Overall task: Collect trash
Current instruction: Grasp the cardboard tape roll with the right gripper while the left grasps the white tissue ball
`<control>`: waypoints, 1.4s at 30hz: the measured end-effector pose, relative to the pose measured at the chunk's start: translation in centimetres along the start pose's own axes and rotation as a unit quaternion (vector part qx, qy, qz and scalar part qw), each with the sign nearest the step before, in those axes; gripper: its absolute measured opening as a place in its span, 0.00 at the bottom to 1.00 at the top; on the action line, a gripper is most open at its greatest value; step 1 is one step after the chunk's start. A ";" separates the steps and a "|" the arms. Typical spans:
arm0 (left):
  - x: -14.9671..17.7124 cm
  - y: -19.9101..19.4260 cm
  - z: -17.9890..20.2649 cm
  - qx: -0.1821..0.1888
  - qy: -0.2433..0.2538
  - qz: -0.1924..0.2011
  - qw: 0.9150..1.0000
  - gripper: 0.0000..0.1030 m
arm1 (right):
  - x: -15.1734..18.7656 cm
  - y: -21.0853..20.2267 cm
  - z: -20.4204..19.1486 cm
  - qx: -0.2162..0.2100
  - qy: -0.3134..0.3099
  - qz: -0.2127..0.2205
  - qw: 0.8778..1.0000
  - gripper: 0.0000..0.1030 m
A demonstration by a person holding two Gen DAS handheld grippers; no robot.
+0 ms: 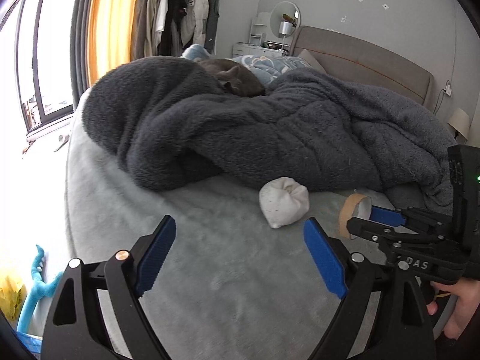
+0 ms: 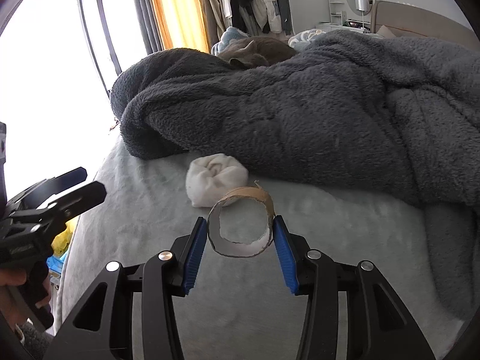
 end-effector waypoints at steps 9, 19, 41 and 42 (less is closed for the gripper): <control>-0.2 3.6 1.8 0.035 -0.012 -0.017 0.999 0.86 | 0.6 -1.3 2.9 -0.041 -0.004 0.007 0.999 0.45; -0.3 7.9 2.8 0.083 -0.071 -0.036 0.993 0.82 | 1.9 -2.7 5.7 -0.063 -0.015 0.003 0.998 0.45; 0.3 11.2 2.2 0.071 -0.122 -0.071 0.987 0.29 | 2.4 -5.2 8.1 -0.085 -0.008 0.016 0.996 0.45; 0.2 11.0 2.2 0.070 -0.117 -0.071 0.988 0.27 | 2.3 -5.2 8.1 -0.086 -0.008 0.017 0.996 0.45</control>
Point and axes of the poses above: each gripper's, at about its wrist camera, not at the fingertips, and y roughly the way its jaws point, z to its right, x to its underside, the point moved 1 cm from there along y, roughly the way its jaws point, and after that the axes turned 2 degrees about x, right-handed, at the moved point
